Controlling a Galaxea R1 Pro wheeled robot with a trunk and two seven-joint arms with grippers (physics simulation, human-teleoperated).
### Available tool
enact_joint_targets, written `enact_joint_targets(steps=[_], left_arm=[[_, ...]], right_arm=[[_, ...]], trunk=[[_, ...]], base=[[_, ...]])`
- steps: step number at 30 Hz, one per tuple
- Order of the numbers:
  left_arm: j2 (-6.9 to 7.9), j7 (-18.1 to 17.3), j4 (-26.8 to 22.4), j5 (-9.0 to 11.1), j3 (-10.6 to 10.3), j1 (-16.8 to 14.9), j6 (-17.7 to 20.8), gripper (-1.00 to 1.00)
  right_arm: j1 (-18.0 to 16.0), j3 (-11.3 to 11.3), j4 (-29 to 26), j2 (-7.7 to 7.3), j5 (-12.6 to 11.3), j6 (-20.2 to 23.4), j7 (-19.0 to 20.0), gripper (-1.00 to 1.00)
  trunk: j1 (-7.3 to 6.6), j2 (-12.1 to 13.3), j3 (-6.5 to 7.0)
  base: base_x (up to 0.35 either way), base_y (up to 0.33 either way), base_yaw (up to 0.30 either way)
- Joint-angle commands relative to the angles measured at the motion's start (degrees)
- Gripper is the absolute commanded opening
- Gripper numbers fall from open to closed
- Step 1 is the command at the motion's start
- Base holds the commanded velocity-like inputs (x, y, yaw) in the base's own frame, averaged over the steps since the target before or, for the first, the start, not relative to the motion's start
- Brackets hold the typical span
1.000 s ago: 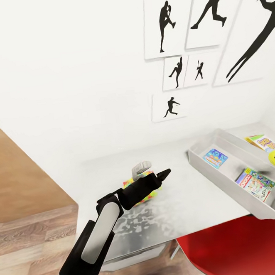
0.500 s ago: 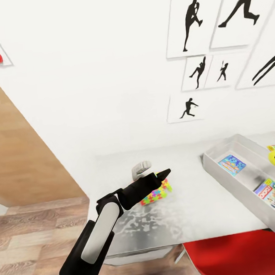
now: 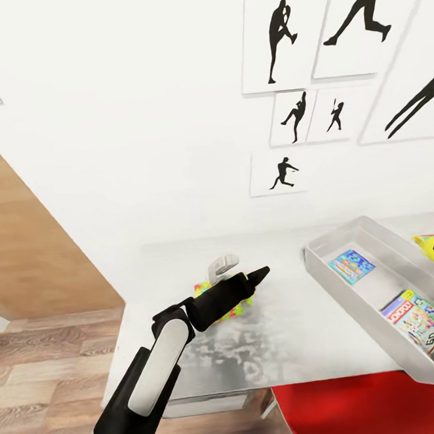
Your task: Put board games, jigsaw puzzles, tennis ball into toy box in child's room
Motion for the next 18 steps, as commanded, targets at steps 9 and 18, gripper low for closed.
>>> enact_joint_targets(steps=[9, 18], left_arm=[[-0.04, 0.50, -0.07, 0.61, 0.00, -0.07, 0.20, 1.00], [-0.04, 0.44, -0.07, 0.61, -0.05, -0.08, 0.21, 1.00]], right_arm=[[-0.12, -0.14, -0.02, -0.01, 0.45, 0.70, 0.68, -1.00], [-0.10, -0.16, -0.12, -0.01, 0.45, 0.71, 0.68, -1.00]], trunk=[[0.03, -0.11, -0.10], [0.03, -0.11, -0.10]], base=[[-0.007, -0.171, 0.005], [-0.019, -0.090, 0.001]])
